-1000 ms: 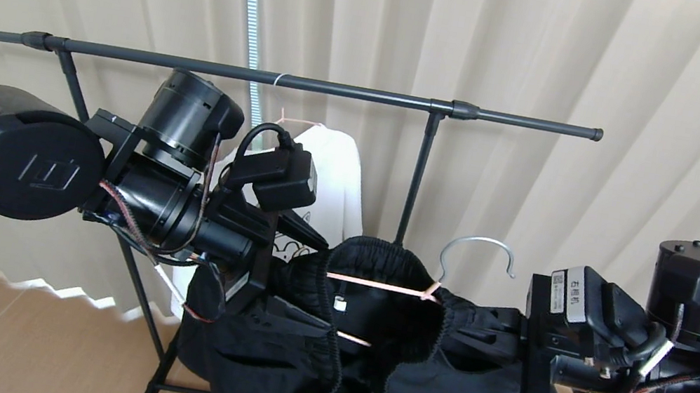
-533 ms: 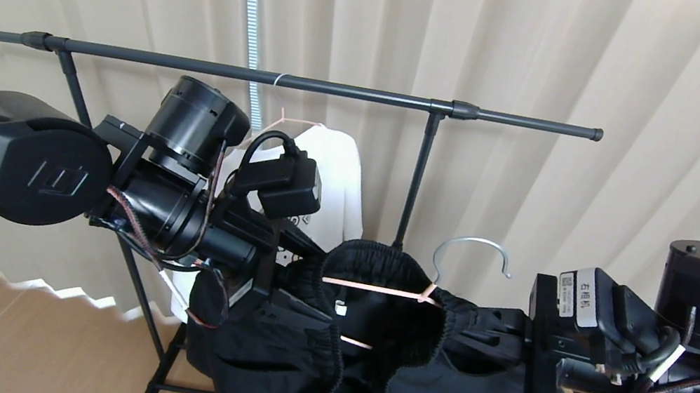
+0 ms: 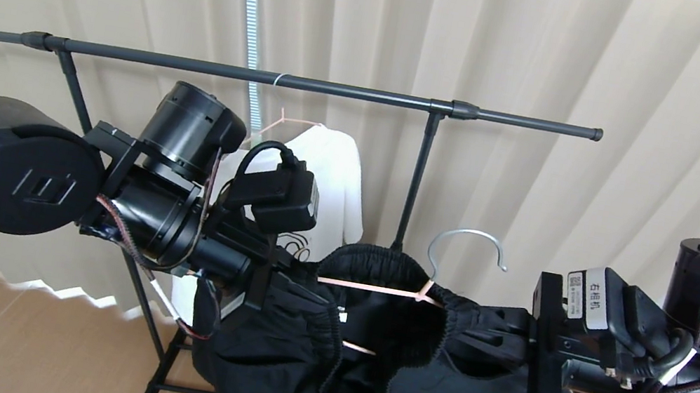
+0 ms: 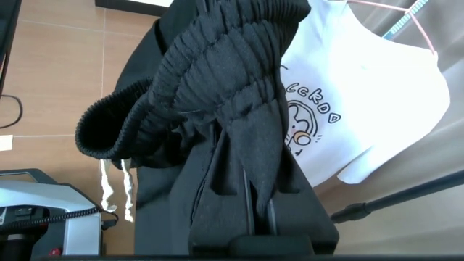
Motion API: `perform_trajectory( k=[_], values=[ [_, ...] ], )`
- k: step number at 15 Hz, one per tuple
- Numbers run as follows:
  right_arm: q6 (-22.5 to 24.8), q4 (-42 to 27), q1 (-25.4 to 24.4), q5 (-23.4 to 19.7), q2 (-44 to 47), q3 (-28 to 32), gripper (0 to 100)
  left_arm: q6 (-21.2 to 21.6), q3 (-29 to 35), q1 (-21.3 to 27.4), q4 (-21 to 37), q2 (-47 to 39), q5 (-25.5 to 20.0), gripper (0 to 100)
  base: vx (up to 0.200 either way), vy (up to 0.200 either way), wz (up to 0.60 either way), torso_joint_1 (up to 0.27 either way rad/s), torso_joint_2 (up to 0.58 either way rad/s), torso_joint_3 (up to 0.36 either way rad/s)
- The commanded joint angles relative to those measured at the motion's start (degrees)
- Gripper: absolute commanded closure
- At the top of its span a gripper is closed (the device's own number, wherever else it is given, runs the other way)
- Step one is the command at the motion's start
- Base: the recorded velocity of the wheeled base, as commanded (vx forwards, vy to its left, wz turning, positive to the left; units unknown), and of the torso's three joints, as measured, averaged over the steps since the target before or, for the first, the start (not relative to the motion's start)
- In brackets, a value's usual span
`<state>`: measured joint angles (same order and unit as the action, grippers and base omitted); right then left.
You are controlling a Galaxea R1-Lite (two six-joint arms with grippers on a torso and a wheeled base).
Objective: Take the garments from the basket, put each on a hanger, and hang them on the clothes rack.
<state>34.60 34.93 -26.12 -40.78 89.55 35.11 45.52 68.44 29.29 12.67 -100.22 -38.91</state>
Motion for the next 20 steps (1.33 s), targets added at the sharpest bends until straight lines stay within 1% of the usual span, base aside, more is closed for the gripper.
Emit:
perform_trajectory(
  k=[1,4,5,7,10,12,17,19,20],
  values=[
    [0.0,-0.1,0.0,0.1,0.0,0.2,100,0.1,-0.6,0.0,0.0,2.0,0.0,100,0.0,0.0,0.0,0.0,0.0,0.0],
    [0.0,0.1,0.0,0.3,0.1,0.0,100,0.1,-0.9,-0.2,0.0,2.6,0.0,100,0.0,0.0,0.0,0.0,0.0,0.0],
    [0.0,0.1,0.0,0.4,0.1,0.0,0,0.1,-0.9,-0.4,0.0,2.6,0.0,100,0.0,0.0,0.0,0.0,0.0,0.0],
    [0.0,0.0,0.5,0.5,-0.1,0.1,0,0.0,-1.2,-0.7,-0.4,2.8,0.0,100,0.0,0.0,0.0,0.0,0.0,0.0],
    [0.0,0.0,3.3,0.4,-0.9,0.2,0,-0.1,-1.4,-2.0,-0.4,3.6,-0.1,100,0.0,0.0,0.0,0.0,0.0,0.0],
    [0.0,0.0,3.5,0.4,-1.1,0.3,0,-0.1,-1.4,-2.6,-0.4,3.6,-0.1,100,0.0,0.0,0.0,0.0,0.0,0.0],
    [0.1,0.0,4.7,0.3,-1.5,0.5,0,-0.3,-1.6,-7.2,-0.4,5.3,-0.1,100,0.0,0.0,0.0,0.0,0.0,0.0],
    [0.1,0.0,4.9,0.3,-1.1,0.6,0,-0.3,-2.1,-8.2,-0.4,6.4,-0.1,100,0.0,0.0,0.0,0.0,0.0,0.0],
    [0.2,0.0,4.9,0.4,0.3,1.0,0,-0.5,-2.8,-9.7,-1.1,7.6,-0.1,100,0.0,0.0,0.0,0.0,0.0,0.0]
  ],
)
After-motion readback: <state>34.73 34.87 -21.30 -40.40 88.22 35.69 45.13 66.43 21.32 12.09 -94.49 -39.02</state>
